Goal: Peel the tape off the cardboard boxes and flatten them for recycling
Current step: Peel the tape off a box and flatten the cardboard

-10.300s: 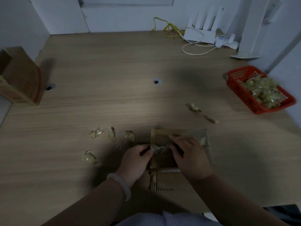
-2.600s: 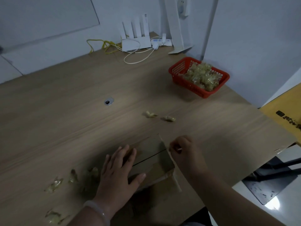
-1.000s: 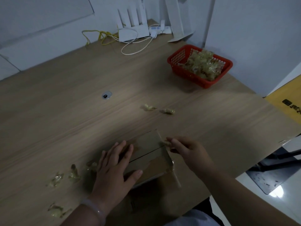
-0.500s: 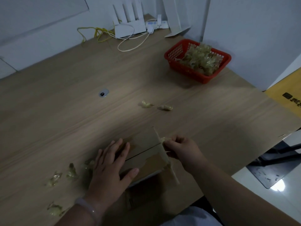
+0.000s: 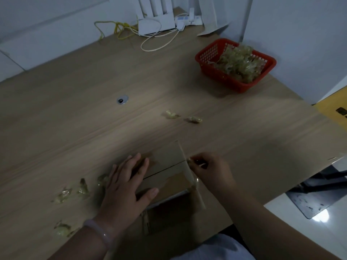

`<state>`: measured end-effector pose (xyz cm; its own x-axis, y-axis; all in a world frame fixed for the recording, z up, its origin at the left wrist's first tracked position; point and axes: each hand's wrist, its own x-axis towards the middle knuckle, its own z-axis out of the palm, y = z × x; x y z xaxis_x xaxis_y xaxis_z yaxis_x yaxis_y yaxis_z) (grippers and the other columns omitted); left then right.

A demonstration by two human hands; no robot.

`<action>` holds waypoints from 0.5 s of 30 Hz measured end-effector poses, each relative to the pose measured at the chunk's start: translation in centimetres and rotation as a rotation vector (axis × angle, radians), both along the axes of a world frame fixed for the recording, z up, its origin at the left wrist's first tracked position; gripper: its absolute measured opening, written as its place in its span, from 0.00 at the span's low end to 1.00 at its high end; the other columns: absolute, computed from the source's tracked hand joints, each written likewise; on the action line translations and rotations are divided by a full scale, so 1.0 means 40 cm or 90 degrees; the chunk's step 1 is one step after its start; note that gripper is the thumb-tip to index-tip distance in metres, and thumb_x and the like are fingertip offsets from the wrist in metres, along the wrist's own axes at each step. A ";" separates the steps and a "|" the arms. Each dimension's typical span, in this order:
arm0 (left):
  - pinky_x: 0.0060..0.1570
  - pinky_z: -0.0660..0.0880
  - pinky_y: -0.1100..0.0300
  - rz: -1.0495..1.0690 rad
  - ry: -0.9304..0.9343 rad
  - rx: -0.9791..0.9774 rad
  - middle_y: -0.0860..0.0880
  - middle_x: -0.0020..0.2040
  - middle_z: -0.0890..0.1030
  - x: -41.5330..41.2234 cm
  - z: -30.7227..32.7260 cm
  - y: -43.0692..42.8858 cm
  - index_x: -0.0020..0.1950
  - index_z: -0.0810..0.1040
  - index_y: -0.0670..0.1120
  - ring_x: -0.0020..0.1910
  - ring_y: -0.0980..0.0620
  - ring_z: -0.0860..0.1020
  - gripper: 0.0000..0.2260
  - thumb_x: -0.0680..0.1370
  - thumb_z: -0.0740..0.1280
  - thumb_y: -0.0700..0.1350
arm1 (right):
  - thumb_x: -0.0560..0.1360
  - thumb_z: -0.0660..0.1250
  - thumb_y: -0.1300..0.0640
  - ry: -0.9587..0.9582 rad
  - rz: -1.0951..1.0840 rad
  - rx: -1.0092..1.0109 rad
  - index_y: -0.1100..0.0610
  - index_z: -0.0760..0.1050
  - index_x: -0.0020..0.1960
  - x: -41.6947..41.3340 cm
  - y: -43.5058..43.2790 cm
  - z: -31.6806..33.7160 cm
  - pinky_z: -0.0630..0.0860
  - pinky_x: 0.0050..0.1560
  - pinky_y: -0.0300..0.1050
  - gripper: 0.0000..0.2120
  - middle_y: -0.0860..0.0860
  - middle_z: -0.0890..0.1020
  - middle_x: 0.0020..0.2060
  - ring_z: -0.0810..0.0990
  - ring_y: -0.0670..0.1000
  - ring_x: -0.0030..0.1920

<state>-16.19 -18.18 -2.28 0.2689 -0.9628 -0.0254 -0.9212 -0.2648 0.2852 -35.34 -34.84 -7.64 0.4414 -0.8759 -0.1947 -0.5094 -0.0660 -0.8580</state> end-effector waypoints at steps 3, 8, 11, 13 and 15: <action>0.71 0.57 0.37 0.002 -0.004 0.004 0.50 0.77 0.59 -0.001 0.002 -0.003 0.76 0.58 0.54 0.75 0.48 0.57 0.34 0.75 0.48 0.70 | 0.73 0.72 0.56 -0.128 -0.052 0.220 0.50 0.82 0.42 -0.003 0.003 0.003 0.79 0.50 0.45 0.02 0.46 0.85 0.40 0.82 0.45 0.43; 0.69 0.59 0.37 0.007 0.008 0.001 0.49 0.76 0.61 -0.004 0.004 -0.003 0.75 0.62 0.52 0.75 0.47 0.58 0.34 0.75 0.48 0.70 | 0.70 0.74 0.64 -0.165 -0.055 0.336 0.57 0.76 0.41 -0.002 -0.024 0.019 0.79 0.45 0.49 0.07 0.53 0.81 0.38 0.79 0.49 0.39; 0.72 0.56 0.39 0.008 0.022 -0.005 0.52 0.77 0.58 -0.004 0.001 0.000 0.76 0.60 0.53 0.76 0.51 0.54 0.33 0.75 0.50 0.69 | 0.71 0.74 0.64 -0.127 -0.068 0.286 0.56 0.77 0.41 0.006 -0.060 0.028 0.80 0.44 0.49 0.07 0.55 0.82 0.39 0.80 0.51 0.39; 0.73 0.54 0.41 0.010 0.022 -0.002 0.53 0.77 0.56 -0.003 0.000 0.004 0.76 0.59 0.55 0.77 0.52 0.53 0.33 0.74 0.52 0.69 | 0.70 0.75 0.62 -0.086 -0.054 0.238 0.54 0.78 0.39 0.010 -0.081 0.033 0.80 0.46 0.51 0.06 0.54 0.83 0.38 0.81 0.51 0.40; 0.73 0.54 0.42 0.014 0.027 -0.001 0.54 0.77 0.56 -0.003 0.001 0.007 0.76 0.59 0.55 0.77 0.52 0.53 0.33 0.74 0.54 0.68 | 0.68 0.77 0.58 -0.036 -0.072 0.165 0.51 0.79 0.38 0.008 -0.111 0.030 0.79 0.44 0.47 0.07 0.50 0.84 0.37 0.82 0.50 0.39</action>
<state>-16.32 -17.90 -2.23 0.2893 -0.9566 -0.0355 -0.9018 -0.2848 0.3249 -35.03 -39.28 -6.43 0.3607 -0.8440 -0.3969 -0.4521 0.2139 -0.8659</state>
